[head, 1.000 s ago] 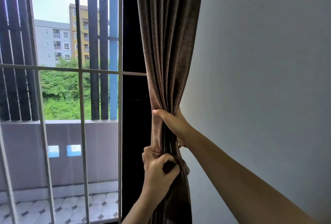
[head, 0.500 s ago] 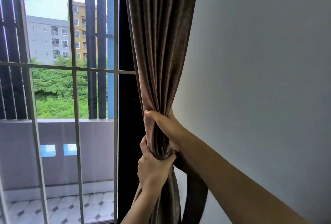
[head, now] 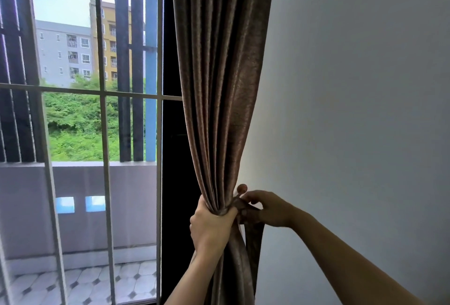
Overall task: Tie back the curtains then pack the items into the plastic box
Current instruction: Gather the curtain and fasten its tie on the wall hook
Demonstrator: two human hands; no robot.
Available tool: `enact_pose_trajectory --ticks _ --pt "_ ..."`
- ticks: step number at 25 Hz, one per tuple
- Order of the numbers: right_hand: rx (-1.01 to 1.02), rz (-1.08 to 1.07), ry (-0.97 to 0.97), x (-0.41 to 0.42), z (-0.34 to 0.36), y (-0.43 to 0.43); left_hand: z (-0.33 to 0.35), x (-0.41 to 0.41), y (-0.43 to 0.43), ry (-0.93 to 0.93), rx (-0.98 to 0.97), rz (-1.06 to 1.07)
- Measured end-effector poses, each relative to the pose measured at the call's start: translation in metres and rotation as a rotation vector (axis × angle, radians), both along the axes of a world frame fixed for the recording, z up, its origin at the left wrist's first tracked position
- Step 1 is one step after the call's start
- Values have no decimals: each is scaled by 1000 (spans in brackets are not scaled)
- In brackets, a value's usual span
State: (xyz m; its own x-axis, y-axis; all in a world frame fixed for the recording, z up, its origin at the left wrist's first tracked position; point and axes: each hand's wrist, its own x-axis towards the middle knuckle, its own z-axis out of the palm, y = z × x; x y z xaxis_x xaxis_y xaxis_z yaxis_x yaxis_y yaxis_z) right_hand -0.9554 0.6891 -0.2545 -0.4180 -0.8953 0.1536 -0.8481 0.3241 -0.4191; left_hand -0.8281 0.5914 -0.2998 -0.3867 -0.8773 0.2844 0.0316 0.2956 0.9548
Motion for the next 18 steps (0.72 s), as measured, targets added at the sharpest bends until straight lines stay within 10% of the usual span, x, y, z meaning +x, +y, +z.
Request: enact_pose_trajectory --ticks 4,13,18 --pt "-66 -119 475 0 5 -16 -1 1 2 11 -28 -41" --pt "-299 70 -71 -6 -21 -34 -4 7 -14 1 -66 -164" --pt "-248 -7 106 -24 -15 -34 -3 6 -12 18 -68 -171"
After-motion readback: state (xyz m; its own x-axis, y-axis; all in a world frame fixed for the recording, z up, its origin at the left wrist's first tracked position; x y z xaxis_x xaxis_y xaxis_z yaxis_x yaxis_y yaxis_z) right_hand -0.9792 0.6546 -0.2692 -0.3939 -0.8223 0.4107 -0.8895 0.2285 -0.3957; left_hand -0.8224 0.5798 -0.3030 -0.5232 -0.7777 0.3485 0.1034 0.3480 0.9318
